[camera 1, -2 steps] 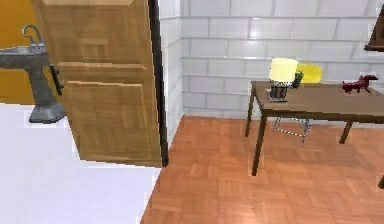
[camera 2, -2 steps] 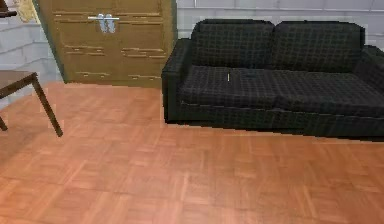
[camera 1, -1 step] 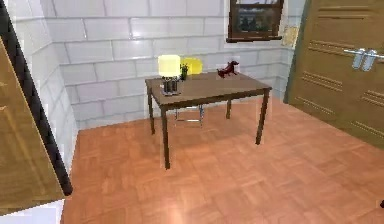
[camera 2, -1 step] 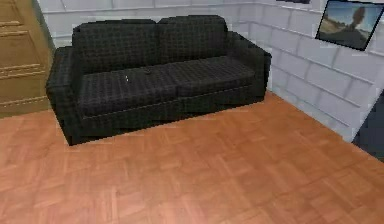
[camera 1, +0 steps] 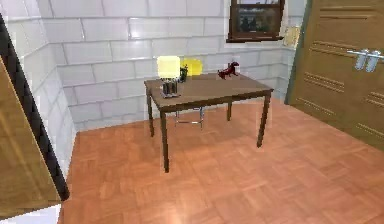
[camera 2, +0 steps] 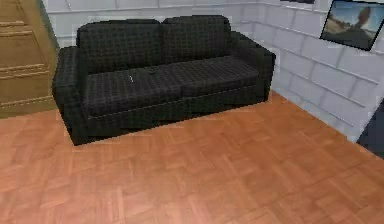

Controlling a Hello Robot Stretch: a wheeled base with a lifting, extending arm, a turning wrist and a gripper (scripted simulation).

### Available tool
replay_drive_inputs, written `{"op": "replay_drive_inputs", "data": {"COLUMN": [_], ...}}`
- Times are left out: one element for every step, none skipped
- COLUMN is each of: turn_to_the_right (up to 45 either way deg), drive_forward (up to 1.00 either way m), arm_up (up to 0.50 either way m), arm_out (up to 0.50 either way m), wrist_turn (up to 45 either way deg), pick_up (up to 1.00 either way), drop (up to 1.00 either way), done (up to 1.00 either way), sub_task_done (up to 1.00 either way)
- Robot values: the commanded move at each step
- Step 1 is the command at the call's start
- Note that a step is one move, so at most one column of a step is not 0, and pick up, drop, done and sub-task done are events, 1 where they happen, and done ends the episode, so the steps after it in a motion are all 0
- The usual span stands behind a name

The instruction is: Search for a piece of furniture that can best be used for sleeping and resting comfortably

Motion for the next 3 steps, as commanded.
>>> {"op": "replay_drive_inputs", "data": {"turn_to_the_right": [-45.0,-42.0,0.0], "drive_forward": [0.0,0.0,1.0], "arm_up": [0.0,0.0,0.0], "arm_out": [0.0,0.0,0.0], "wrist_turn": [0.0,0.0,0.0], "pick_up": [0.0,0.0,0.0], "drop": [0.0,0.0,0.0], "done": [0.0,0.0,0.0], "sub_task_done": [0.0,0.0,0.0]}}
